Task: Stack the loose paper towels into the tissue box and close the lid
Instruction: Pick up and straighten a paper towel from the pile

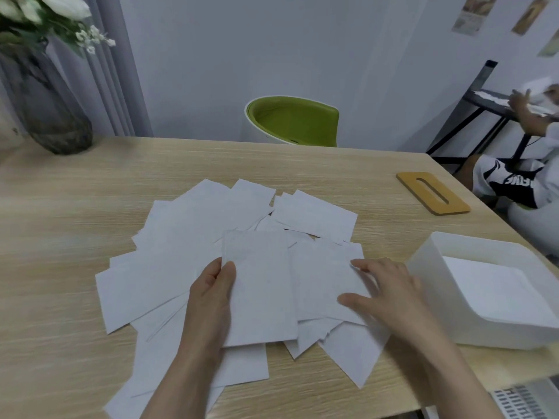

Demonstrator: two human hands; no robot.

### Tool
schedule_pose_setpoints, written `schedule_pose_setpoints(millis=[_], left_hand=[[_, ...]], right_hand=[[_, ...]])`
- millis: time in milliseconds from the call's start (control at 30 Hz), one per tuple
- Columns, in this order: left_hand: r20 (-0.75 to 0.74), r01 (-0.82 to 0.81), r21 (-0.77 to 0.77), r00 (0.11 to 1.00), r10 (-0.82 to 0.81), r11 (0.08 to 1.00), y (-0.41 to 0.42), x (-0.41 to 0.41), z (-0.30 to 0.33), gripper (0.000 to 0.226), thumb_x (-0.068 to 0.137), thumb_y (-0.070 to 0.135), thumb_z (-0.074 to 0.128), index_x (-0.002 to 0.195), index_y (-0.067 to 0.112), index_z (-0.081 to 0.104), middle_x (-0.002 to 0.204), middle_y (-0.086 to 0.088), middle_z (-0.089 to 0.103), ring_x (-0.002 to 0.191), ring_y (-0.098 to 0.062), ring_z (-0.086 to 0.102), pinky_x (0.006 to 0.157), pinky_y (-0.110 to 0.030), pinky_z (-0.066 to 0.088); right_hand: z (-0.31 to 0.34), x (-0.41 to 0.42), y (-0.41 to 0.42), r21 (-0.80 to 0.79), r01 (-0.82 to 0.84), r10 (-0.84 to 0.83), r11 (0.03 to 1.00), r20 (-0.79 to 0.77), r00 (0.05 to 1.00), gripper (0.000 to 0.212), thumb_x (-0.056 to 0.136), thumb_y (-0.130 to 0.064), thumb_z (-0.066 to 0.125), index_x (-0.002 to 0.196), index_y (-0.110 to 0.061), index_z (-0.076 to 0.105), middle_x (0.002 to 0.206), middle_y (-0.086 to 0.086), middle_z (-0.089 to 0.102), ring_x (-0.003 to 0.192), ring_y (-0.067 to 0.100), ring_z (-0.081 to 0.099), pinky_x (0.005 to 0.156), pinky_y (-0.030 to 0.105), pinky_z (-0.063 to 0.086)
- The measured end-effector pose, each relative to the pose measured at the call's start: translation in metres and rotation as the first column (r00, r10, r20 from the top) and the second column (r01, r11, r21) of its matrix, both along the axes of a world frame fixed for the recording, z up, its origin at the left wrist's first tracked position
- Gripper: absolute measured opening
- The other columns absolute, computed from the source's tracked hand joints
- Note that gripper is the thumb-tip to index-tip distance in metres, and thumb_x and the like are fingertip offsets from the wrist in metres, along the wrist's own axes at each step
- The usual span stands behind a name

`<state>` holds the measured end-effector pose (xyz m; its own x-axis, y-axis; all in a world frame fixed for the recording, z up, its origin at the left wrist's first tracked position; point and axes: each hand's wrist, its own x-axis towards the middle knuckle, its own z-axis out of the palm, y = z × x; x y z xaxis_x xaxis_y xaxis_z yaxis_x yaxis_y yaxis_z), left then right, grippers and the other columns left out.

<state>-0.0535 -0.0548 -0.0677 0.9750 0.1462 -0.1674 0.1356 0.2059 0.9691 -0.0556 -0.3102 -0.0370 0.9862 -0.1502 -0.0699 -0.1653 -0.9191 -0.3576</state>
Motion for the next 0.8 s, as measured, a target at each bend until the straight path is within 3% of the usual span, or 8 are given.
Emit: schedule_pose_setpoints(millis=[167,300,467,667,733,800], left_hand=[[0.006,-0.008,-0.007,1.0,0.008,1.0,-0.001,0.0,0.001,0.035,0.1,0.02,0.048,0.084,0.036,0.074,0.092,0.006,0.076,0.082,-0.008,0.071,0.07,-0.03,0.05],[0.008,-0.011,0.0,1.0,0.011,1.0,-0.002,0.001,0.001,0.033,0.1,0.021,0.049,0.085,0.036,0.074,0.091,0.008,0.076,0.08,-0.007,0.071,0.068,-0.028,0.049],[0.007,0.001,0.009,1.0,-0.002,1.0,-0.001,0.001,0.001,0.033,0.1,0.021,0.048,0.087,0.037,0.074,0.092,0.008,0.076,0.082,-0.008,0.071,0.065,-0.023,0.05],[-0.01,-0.026,-0.015,1.0,0.026,1.0,-0.002,0.001,0.001,0.027,0.1,0.017,0.048,0.091,0.023,0.073,0.093,0.002,0.076,0.085,-0.014,0.071,0.07,-0.03,0.051],[-0.02,-0.078,-0.041,0.997,0.077,0.996,-0.003,0.001,0.004,0.026,0.1,0.016,0.048,0.091,0.02,0.072,0.091,0.002,0.076,0.083,-0.015,0.07,0.069,-0.03,0.051],[-0.029,-0.142,-0.088,0.99,0.14,0.986,-0.006,-0.001,0.008,0.027,0.101,0.016,0.047,0.092,0.02,0.071,0.09,0.003,0.076,0.083,-0.013,0.071,0.066,-0.027,0.051]], right_hand=[[-0.002,0.002,-0.004,-0.033,-0.032,0.033,0.999,0.04,0.999,0.066,0.068,-0.06,0.071,0.127,-0.04,0.048,0.104,-0.02,0.042,0.107,0.002,0.027,0.078,0.026,0.013],[-0.001,0.006,-0.003,-0.02,-0.049,0.049,0.999,0.03,0.998,0.072,0.066,-0.061,0.072,0.13,-0.04,0.046,0.111,-0.018,0.041,0.121,0.007,0.028,0.084,0.027,0.014],[-0.001,0.01,-0.005,-0.01,-0.052,0.052,0.999,0.035,0.998,0.071,0.065,-0.063,0.072,0.128,-0.04,0.047,0.104,-0.02,0.042,0.113,0.005,0.03,0.079,0.028,0.014],[-0.002,-0.003,0.007,-0.073,-0.07,0.079,0.995,0.12,0.99,0.066,0.073,-0.061,0.066,0.131,-0.042,0.043,0.113,-0.022,0.035,0.122,0.003,0.022,0.083,0.023,0.009],[0.0,-0.017,0.022,0.033,-0.094,0.084,0.995,0.242,0.967,0.055,0.078,-0.064,0.06,0.127,-0.045,0.045,0.113,-0.029,0.038,0.119,-0.003,0.025,0.089,0.022,0.01],[0.005,-0.033,0.045,0.332,-0.123,0.026,0.935,0.283,0.959,0.043,0.082,-0.069,0.051,0.121,-0.051,0.047,0.114,-0.037,0.047,0.119,-0.009,0.033,0.096,0.023,0.018]])
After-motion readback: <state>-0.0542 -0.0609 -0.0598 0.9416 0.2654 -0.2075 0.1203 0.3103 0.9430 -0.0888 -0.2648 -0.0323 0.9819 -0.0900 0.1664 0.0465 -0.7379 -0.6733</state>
